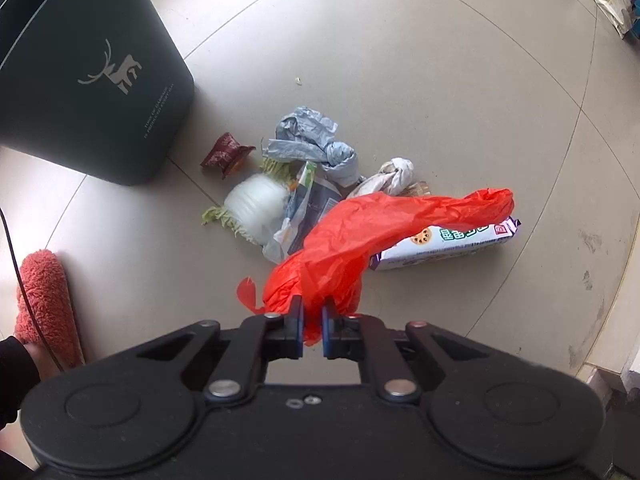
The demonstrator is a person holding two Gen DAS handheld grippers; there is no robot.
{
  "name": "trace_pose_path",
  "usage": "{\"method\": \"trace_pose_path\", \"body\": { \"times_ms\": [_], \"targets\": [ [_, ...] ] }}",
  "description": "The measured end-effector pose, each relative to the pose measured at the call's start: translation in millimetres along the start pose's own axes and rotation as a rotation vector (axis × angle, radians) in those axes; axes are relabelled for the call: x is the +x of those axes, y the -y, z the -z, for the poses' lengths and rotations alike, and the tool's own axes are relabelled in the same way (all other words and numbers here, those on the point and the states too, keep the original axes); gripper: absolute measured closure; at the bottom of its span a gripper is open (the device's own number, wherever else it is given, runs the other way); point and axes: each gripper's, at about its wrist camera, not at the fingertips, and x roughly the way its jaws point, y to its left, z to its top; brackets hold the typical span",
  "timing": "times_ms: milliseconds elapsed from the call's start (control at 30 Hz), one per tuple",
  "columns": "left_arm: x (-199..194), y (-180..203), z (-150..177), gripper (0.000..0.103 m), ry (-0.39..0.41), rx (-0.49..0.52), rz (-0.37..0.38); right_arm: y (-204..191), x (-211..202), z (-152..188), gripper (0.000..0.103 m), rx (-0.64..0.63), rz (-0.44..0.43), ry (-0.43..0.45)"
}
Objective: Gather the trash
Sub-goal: 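Carry the red plastic bag into the bin and open the right gripper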
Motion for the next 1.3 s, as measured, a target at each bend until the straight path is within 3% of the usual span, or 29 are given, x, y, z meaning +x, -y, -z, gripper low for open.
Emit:
{"method": "trace_pose_path", "body": {
  "times_ms": [100,267,533,767,1000,1300],
  "targets": [
    [1,-1,0,0.089,0.001,-0.002,0.005,-19,-37,-12,0.096,-0.066,0.018,0.124],
    [1,-4,-1,0.089,-0.001,-0.004,0.013,-54,-99,-53,0.096,-0.132,-0.059,0.318],
    [1,-7,0,0.089,0.002,-0.002,0.023,-119,-137,-106,0.096,-0.269,-0.177,0.442],
    [0,-9,2,0.089,0.009,0.000,0.032,-179,-105,-135,0.096,-0.380,-0.150,0.458],
    [-2,-8,5,0.089,0.022,0.007,0.032,-216,-43,-160,0.096,-0.437,-0.124,0.358],
    [-1,-10,7,0.089,0.023,0.007,0.046,-231,18,-168,0.097,-0.489,-0.110,0.225]
  ]
}}
